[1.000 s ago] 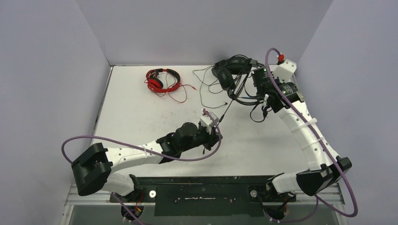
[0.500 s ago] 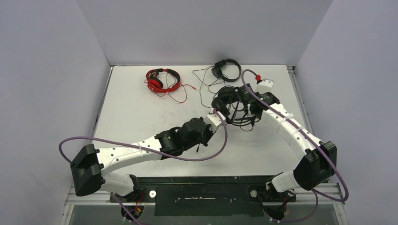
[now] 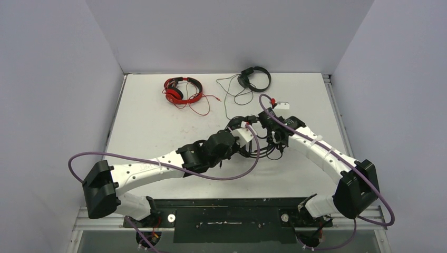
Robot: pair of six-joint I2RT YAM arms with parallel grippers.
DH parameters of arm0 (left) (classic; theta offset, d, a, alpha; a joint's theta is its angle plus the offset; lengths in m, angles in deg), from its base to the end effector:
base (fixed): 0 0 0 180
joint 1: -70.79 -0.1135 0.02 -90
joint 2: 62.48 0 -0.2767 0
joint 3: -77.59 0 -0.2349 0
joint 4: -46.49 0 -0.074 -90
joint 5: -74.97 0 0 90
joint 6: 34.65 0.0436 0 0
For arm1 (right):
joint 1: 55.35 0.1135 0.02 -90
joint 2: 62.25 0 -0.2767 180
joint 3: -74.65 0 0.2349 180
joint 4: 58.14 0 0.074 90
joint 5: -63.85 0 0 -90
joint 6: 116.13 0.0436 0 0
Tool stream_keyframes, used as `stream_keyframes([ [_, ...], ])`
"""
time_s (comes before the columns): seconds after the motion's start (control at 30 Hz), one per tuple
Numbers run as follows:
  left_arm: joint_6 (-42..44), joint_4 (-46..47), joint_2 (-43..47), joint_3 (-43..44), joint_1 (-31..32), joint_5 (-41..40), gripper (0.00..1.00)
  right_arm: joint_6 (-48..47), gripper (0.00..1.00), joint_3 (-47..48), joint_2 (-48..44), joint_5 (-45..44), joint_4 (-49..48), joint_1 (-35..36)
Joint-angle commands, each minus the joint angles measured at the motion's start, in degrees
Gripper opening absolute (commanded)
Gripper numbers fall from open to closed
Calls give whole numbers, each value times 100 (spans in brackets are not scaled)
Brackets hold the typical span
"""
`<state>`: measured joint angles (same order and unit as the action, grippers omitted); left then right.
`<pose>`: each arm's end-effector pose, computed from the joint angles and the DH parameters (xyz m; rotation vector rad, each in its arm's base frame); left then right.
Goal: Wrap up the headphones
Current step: Wrap the headphones cable around the headphones.
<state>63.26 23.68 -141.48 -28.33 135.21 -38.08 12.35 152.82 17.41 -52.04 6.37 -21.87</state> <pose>0.1459 -0.2653 0.3119 0.9836 1.7640 -0.2132 0.2200 0.1227 0.2762 0.2347 2.5319 -0.1552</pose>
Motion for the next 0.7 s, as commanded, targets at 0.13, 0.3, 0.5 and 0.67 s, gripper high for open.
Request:
stream_keyframes([
  [0.13,281,287,8,202,-79,-198,18,-292,0,-126,-336,618,-731,256],
  [0.3,222,429,18,168,-406,568,28,-391,0,-397,-356,862,-850,334],
  [0.5,298,244,-101,285,-580,690,32,-410,0,-451,-295,918,-829,370],
  [0.67,440,122,-278,350,-804,767,32,-544,0,-362,-160,1125,-804,490],
])
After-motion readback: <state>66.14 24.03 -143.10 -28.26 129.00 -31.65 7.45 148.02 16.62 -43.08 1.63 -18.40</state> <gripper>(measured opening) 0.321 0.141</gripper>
